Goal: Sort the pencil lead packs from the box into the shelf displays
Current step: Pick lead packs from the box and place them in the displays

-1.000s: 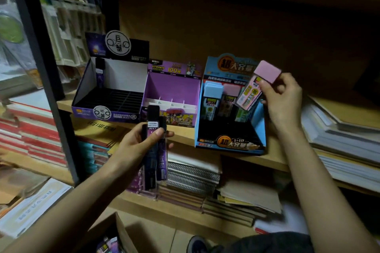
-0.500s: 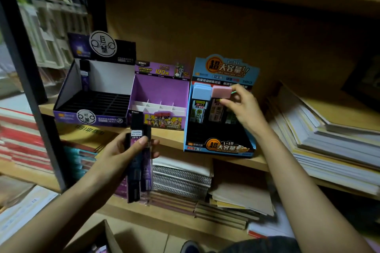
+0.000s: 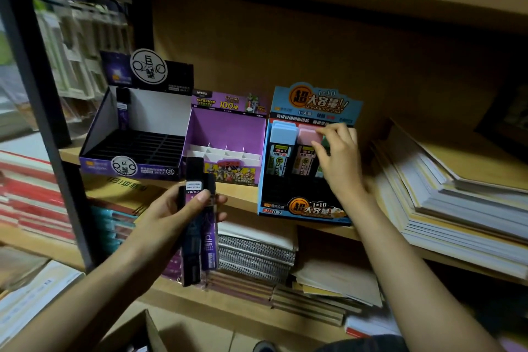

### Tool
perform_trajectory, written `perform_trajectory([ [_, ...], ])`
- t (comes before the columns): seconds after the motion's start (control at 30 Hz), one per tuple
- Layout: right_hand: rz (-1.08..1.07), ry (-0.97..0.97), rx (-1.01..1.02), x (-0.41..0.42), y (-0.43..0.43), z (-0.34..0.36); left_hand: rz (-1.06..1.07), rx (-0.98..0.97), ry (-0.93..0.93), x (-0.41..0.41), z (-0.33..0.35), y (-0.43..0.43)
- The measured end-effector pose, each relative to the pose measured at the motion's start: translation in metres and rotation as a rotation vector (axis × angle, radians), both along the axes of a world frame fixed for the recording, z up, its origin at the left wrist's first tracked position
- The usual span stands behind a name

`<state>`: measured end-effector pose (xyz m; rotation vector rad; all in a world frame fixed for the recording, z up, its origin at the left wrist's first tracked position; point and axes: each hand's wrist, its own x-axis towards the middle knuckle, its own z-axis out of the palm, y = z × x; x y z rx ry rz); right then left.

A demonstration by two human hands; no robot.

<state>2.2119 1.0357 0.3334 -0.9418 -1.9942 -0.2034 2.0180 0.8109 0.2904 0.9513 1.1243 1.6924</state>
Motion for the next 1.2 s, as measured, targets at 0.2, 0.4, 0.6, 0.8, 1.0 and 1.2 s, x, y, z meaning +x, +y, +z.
perform_trajectory([
  [0.2, -0.057, -0.016, -0.026, -0.009, -0.018, 0.013, -0.002, 0.02, 0.017, 0.001, 0.008, -0.001],
  [0.4, 0.521, 0.163, -0.656, -0.068, -0.099, 0.032, 0.012, 0.035, 0.011, -0.014, 0.023, -0.007],
  [0.6, 0.893, 0.216, -1.124, -0.126, -0.167, 0.013, 0.057, -0.012, 0.035, -0.049, 0.023, -0.038],
  [0.8, 0.907, 0.233, -1.197, -0.159, -0.179, 0.015, 0.114, -0.059, 0.081, -0.083, 0.014, -0.063],
  [1.0, 0.837, 0.346, -1.233, -0.194, -0.159, 0.035, 0.27, -0.009, 0.16, -0.117, 0.013, -0.068],
  [1.2, 0.673, 0.568, -1.021, -0.246, -0.096, 0.063, 0.339, 0.011, 0.123, -0.158, 0.009, -0.069],
])
